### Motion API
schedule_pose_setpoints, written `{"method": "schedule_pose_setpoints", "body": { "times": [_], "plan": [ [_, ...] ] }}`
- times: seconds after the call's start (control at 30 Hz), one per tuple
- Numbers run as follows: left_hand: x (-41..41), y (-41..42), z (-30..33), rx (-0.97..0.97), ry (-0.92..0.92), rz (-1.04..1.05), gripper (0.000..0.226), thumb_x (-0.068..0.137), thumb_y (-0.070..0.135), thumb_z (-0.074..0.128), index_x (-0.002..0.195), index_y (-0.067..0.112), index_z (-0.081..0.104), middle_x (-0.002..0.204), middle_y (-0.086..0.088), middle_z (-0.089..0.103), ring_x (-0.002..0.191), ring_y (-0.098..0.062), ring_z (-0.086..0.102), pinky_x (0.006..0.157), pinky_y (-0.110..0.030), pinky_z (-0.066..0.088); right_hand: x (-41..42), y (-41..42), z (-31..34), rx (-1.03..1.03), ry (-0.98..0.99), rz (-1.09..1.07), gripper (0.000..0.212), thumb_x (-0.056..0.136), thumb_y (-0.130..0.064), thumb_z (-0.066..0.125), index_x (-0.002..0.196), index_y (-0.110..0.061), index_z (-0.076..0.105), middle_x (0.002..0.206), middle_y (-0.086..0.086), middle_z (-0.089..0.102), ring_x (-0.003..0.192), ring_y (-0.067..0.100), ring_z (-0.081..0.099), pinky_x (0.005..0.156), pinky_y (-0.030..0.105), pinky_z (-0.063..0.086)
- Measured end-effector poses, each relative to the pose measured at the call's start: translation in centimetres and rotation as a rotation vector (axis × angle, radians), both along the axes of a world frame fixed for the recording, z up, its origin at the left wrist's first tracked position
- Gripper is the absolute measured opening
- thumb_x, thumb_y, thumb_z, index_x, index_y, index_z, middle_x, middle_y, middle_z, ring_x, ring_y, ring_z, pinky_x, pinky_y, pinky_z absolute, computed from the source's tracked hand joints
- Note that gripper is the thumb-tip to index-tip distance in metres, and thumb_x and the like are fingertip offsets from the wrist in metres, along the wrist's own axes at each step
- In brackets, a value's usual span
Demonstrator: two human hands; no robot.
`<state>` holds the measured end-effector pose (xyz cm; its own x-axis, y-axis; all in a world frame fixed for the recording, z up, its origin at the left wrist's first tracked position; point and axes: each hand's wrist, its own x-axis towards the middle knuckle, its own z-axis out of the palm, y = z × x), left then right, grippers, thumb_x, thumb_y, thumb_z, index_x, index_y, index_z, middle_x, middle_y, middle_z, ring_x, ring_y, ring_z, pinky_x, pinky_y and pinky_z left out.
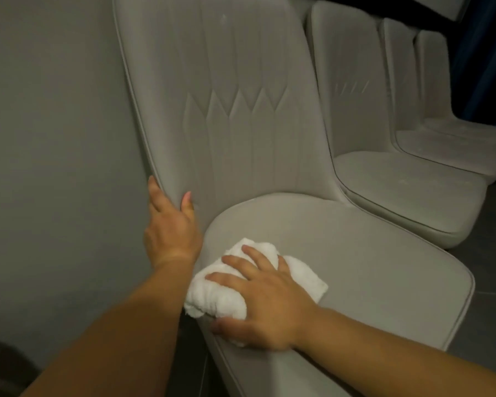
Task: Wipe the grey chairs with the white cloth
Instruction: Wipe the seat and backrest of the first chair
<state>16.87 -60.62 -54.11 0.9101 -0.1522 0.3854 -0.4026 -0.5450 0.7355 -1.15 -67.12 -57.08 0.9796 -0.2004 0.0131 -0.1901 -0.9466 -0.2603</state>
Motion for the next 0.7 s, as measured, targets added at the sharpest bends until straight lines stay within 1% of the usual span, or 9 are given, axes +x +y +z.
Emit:
{"method": "schedule_pose_setpoints", "body": {
  "times": [0.13, 0.23, 0.33, 0.43, 0.5, 0.57, 0.6, 0.67, 0.7],
  "plan": [
    [-0.1, 0.2, 0.6, 0.079, 0.011, 0.019, 0.075, 0.100, 0.055, 0.034, 0.156, 0.017, 0.003, 0.151, -0.022, 0.038, 0.122, -0.047, 0.049, 0.097, -0.052, 0.040, 0.3, -0.3, 0.0, 0.006, -0.023, 0.025, 0.075, 0.086, -0.076, 0.051, 0.149, -0.058, 0.015, 0.165, -0.019, 0.008, 0.153, 0.017, -0.012, 0.118, 0.059, -0.010],
    [0.0, -1.0, 3.8, -0.050, 0.013, 0.124, 0.073, 0.099, 0.053, 0.041, 0.154, 0.010, 0.018, 0.140, -0.027, 0.050, 0.118, -0.048, 0.052, 0.095, -0.051, 0.041, 0.2, -0.6, 0.1, 0.029, -0.103, 0.058, 0.069, 0.085, -0.074, 0.049, 0.148, -0.056, 0.025, 0.164, -0.016, 0.016, 0.155, 0.021, -0.005, 0.115, 0.061, -0.014],
    [3.5, -2.1, 10.5, -0.131, -0.056, 0.165, 0.065, 0.099, 0.052, 0.043, 0.144, 0.006, 0.036, 0.134, -0.029, 0.053, 0.117, -0.049, 0.052, 0.093, -0.049, 0.040, 0.2, -0.6, -1.4, -0.056, -0.209, 0.050, 0.058, 0.083, -0.075, 0.044, 0.138, -0.055, 0.042, 0.154, -0.015, 0.040, 0.150, 0.027, 0.028, 0.113, 0.072, 0.018],
    [6.5, -2.4, 15.9, -0.086, -0.068, 0.131, 0.066, 0.096, 0.060, 0.043, 0.123, 0.001, 0.047, 0.125, -0.031, 0.055, 0.113, -0.049, 0.052, 0.090, -0.049, 0.040, 0.4, -0.8, -1.4, -0.113, -0.245, 0.021, 0.049, 0.077, -0.077, 0.040, 0.123, -0.061, 0.050, 0.137, -0.020, 0.056, 0.129, 0.022, 0.058, 0.097, 0.066, 0.046],
    [6.7, -2.8, 16.6, -0.087, -0.069, 0.152, 0.064, 0.096, 0.060, 0.042, 0.121, 0.001, 0.045, 0.122, -0.033, 0.056, 0.110, -0.050, 0.053, 0.087, -0.050, 0.040, 0.2, -0.8, -1.1, -0.064, -0.224, -0.048, 0.036, 0.082, -0.069, 0.038, 0.114, -0.063, 0.053, 0.130, -0.025, 0.058, 0.126, 0.014, 0.057, 0.103, 0.061, 0.042],
    [6.3, -3.3, 16.0, -0.094, -0.070, 0.194, 0.061, 0.098, 0.058, 0.038, 0.125, 0.003, 0.043, 0.118, -0.034, 0.058, 0.106, -0.051, 0.056, 0.083, -0.050, 0.040, 2.4, -1.2, -3.7, -0.023, 0.029, -0.084, 0.024, 0.092, -0.056, 0.034, 0.108, -0.059, 0.052, 0.125, -0.030, 0.052, 0.121, -0.001, 0.046, 0.112, 0.052, 0.025],
    [6.1, -3.4, 15.7, -0.102, -0.077, 0.210, 0.060, 0.099, 0.057, 0.036, 0.127, 0.005, 0.043, 0.117, -0.035, 0.059, 0.104, -0.051, 0.057, 0.082, -0.050, 0.040, 2.7, -1.0, -4.1, 0.094, 0.192, -0.027, 0.025, 0.092, -0.055, 0.034, 0.108, -0.057, 0.052, 0.128, -0.032, 0.046, 0.117, -0.012, 0.037, 0.115, 0.055, 0.018],
    [5.9, -3.6, 15.4, -0.125, -0.093, 0.234, 0.060, 0.100, 0.056, 0.034, 0.130, 0.006, 0.043, 0.114, -0.035, 0.060, 0.101, -0.051, 0.058, 0.080, -0.050, 0.041, 2.7, -2.4, -3.3, 0.337, 0.042, -0.037, 0.042, 0.085, -0.059, 0.041, 0.122, -0.050, 0.061, 0.149, -0.027, 0.033, 0.121, -0.015, 0.031, 0.117, 0.069, 0.007],
    [6.0, -3.6, 15.4, -0.133, -0.100, 0.237, 0.059, 0.100, 0.056, 0.034, 0.130, 0.006, 0.043, 0.113, -0.035, 0.061, 0.100, -0.051, 0.058, 0.079, -0.050, 0.041, 2.8, -2.3, -0.9, 0.398, -0.012, -0.081, 0.044, 0.091, -0.058, 0.042, 0.128, -0.044, 0.061, 0.152, -0.019, 0.035, 0.127, -0.008, 0.035, 0.118, 0.063, 0.015]
  ]
}}
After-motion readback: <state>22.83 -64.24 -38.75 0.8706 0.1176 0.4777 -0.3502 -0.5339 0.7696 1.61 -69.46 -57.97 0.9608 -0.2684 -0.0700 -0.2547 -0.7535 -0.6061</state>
